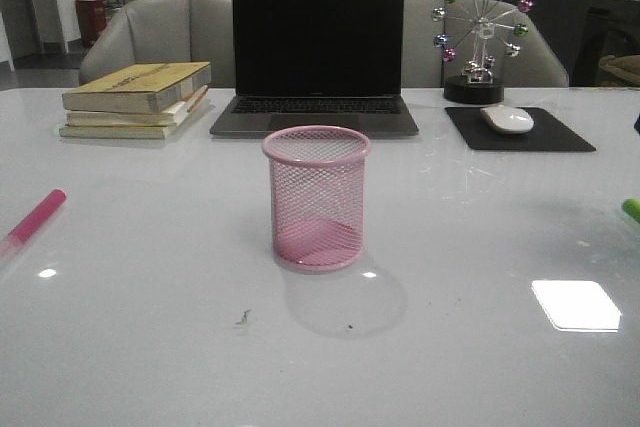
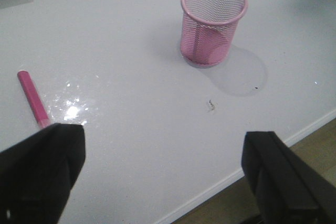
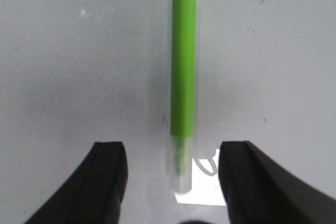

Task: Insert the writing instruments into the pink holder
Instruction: 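Grasp the green marker with the right gripper and lift it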

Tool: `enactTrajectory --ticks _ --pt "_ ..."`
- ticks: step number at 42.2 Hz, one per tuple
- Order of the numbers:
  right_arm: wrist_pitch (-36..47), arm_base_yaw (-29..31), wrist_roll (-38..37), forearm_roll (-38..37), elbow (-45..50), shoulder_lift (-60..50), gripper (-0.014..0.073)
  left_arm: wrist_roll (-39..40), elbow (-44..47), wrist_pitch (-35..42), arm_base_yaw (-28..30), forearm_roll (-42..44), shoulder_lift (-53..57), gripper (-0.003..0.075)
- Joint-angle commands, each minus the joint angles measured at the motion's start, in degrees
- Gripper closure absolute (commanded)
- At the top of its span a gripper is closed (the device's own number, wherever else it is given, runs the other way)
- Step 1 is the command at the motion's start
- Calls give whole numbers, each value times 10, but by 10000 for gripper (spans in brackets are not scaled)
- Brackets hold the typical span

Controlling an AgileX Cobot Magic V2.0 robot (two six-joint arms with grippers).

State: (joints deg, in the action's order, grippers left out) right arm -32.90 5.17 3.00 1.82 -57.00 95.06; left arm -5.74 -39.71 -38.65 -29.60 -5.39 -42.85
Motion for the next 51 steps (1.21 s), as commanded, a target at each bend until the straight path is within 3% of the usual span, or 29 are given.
enactTrajectory --ticks 1,31,35,44,51 --pt "6 3 7 -23 -57 21 97 0 -17 43 -11 -7 0 67" --pt "-107 3 6 -14 -264 193 99 0 -17 43 -11 -7 0 67" --pt "-120 3 6 -14 -271 196 168 0 -17 43 -11 -7 0 67" --pt "-132 3 6 -13 -280 196 421 0 -17 42 -11 -7 0 67" --pt "-133 3 6 0 -281 185 442 0 -17 42 -11 -7 0 67"
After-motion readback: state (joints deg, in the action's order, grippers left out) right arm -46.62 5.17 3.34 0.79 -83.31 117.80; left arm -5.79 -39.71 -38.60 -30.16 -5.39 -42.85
